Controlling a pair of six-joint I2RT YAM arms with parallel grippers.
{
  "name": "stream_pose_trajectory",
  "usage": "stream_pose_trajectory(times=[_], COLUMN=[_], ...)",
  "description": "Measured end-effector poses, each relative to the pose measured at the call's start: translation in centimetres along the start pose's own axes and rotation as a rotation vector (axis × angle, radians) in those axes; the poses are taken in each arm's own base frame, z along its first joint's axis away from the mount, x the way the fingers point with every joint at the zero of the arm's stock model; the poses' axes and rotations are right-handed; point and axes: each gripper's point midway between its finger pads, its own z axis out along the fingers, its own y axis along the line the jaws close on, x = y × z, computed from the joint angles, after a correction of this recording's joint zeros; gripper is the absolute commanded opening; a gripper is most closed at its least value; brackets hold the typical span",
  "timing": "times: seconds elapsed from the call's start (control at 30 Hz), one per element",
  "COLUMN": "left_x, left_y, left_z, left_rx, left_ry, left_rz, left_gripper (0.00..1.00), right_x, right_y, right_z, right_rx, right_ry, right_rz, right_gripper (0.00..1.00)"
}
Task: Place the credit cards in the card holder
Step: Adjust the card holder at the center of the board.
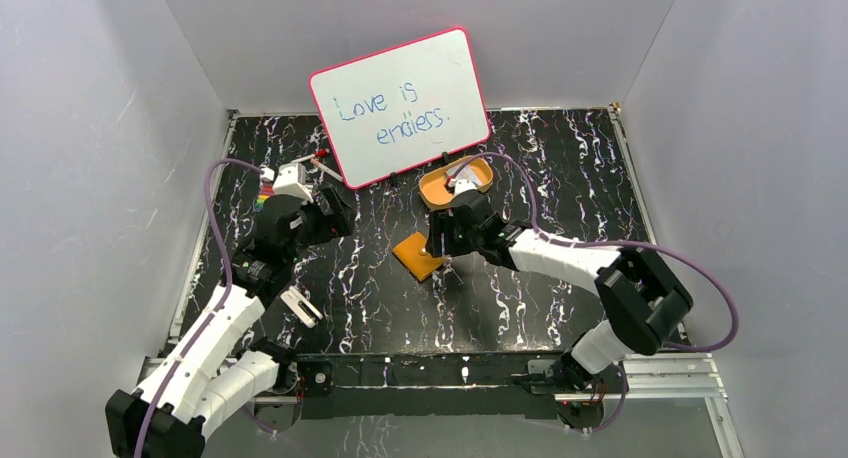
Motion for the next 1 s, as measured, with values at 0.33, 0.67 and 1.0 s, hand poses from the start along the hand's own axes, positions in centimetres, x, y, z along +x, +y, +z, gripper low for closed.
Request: stream_pose_trajectory(times=[0.33, 0.67, 1.0], left_x=[3.3, 5.5, 9.4], left_y=[-1.8, -2.7, -3.2], left_z=[0.4, 0.8, 1.4], left_rx=[0.089, 0.136, 0.157], left_ry=[0.154, 0.241, 0.356], left_rz=[-0.086, -0.151, -0.237], left_gripper=[0.85, 0.80, 0.77], right_x=[-0.3, 1.8, 5.9], right_y=[-2.3, -0.4, 1.7], right_z=[2.9, 3.7, 3.3], right_rx=[0.012, -0.080, -0.112], right_ry=[0.035, 0.094, 0.162], right_rz=[0.027, 0.040, 0.027], right_gripper=[0.63, 0.51, 0.50])
